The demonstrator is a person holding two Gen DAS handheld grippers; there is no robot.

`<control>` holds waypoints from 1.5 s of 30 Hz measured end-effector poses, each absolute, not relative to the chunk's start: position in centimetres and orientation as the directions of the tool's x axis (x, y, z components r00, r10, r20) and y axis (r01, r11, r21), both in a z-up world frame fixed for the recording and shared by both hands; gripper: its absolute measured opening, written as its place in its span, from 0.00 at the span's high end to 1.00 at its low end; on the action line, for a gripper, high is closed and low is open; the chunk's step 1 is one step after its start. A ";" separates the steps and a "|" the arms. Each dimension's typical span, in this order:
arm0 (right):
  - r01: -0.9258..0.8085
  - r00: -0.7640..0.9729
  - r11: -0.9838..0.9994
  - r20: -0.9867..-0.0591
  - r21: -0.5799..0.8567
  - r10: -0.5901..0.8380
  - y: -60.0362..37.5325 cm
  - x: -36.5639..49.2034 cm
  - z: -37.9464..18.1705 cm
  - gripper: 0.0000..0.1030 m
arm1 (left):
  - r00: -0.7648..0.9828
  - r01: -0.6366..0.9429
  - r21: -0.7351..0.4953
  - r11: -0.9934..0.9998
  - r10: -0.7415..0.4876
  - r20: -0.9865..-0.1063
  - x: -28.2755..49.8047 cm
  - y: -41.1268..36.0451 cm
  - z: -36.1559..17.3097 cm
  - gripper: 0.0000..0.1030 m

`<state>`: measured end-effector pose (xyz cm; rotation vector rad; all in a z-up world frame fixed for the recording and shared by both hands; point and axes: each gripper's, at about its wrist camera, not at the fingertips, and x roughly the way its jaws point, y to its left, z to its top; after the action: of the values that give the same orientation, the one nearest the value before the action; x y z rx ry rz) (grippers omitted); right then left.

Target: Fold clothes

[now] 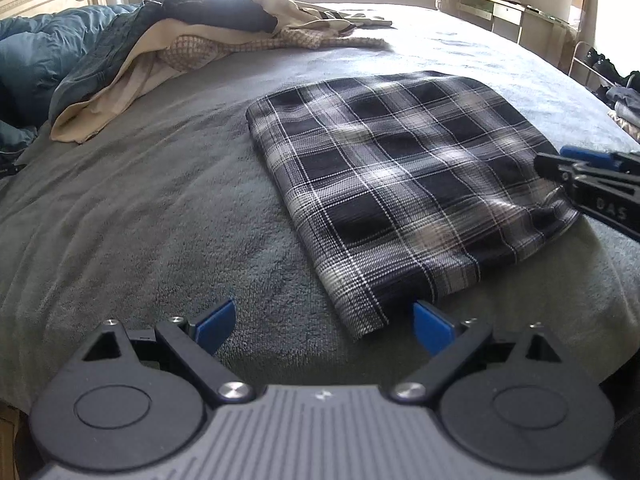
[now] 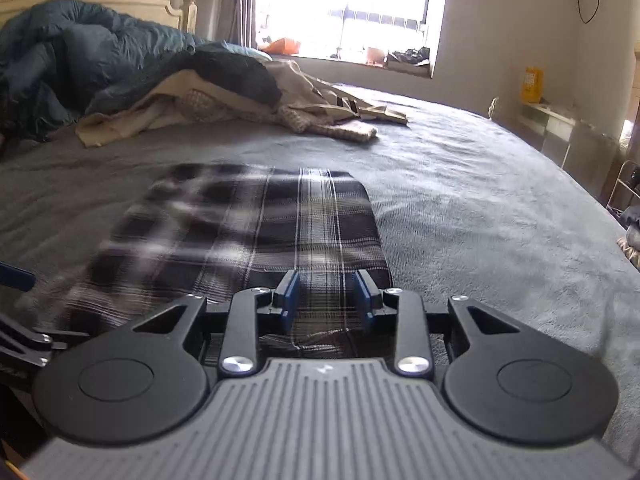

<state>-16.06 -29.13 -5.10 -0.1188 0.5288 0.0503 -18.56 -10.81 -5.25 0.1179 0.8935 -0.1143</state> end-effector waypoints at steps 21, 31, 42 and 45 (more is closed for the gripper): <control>-0.069 0.832 0.996 -0.554 -0.052 0.029 -29.7 -15.0 -7.4 0.73 | 0.612 0.142 0.075 0.987 -0.028 -0.790 -18.2 -10.8 -5.8 0.07; -0.064 0.837 0.997 -0.547 -0.042 0.030 -29.8 -15.1 -7.6 0.73 | 0.611 0.139 0.076 0.987 -0.025 -0.791 -18.2 -10.7 -6.0 0.06; 0.020 0.886 0.985 -0.460 0.169 0.061 -33.0 -18.1 -5.4 0.72 | 0.631 0.201 -0.040 0.979 -0.161 -0.759 -19.2 -8.3 -5.9 0.05; 0.045 0.898 0.965 -0.434 0.260 0.075 -34.5 -19.6 -5.0 0.72 | 0.644 0.225 -0.090 0.970 -0.217 -0.734 -19.4 -7.7 -5.4 0.05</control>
<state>-19.63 -34.46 -5.02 0.2688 0.4573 0.0156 -19.44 -7.65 -5.44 0.0101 0.8343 -0.2521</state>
